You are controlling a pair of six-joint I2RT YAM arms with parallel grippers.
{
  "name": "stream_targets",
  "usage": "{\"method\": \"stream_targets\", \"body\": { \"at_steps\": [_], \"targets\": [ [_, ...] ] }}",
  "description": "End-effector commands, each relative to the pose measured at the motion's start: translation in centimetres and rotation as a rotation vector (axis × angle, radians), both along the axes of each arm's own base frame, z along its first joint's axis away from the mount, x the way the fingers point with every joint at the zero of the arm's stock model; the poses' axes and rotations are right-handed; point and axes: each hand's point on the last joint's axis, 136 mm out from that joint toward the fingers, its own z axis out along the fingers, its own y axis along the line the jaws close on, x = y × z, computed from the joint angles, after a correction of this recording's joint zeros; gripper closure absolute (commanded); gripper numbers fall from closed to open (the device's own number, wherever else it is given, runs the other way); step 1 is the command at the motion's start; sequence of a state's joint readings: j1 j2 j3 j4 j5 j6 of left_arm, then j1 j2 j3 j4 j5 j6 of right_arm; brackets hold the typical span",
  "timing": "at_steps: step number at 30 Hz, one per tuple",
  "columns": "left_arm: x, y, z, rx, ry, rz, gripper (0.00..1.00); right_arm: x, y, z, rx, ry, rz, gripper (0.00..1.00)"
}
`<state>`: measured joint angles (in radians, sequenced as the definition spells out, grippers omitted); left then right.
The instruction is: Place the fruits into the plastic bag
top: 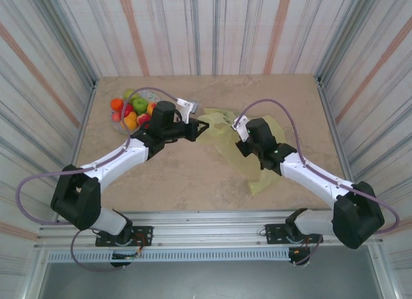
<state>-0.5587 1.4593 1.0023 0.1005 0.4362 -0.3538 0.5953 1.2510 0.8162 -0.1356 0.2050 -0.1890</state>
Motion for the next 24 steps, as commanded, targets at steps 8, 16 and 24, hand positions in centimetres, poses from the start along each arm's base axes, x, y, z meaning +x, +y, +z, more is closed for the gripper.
{"method": "stream_targets", "body": {
  "at_steps": [8,16,24],
  "targets": [
    [2.0,3.4,-1.8,0.087,-0.047,0.215,0.37,-0.9,-0.1,4.9,0.373,0.242,-0.174,1.0],
    [0.6,6.6,0.3,0.094,-0.103,0.322,0.14,-0.1,-2.6,4.9,0.505,0.359,-0.283,1.0],
    [-1.1,8.7,2.0,0.07,-0.087,0.363,0.07,0.6,-4.3,4.2,0.599,0.404,-0.408,1.0]
  ]
}}
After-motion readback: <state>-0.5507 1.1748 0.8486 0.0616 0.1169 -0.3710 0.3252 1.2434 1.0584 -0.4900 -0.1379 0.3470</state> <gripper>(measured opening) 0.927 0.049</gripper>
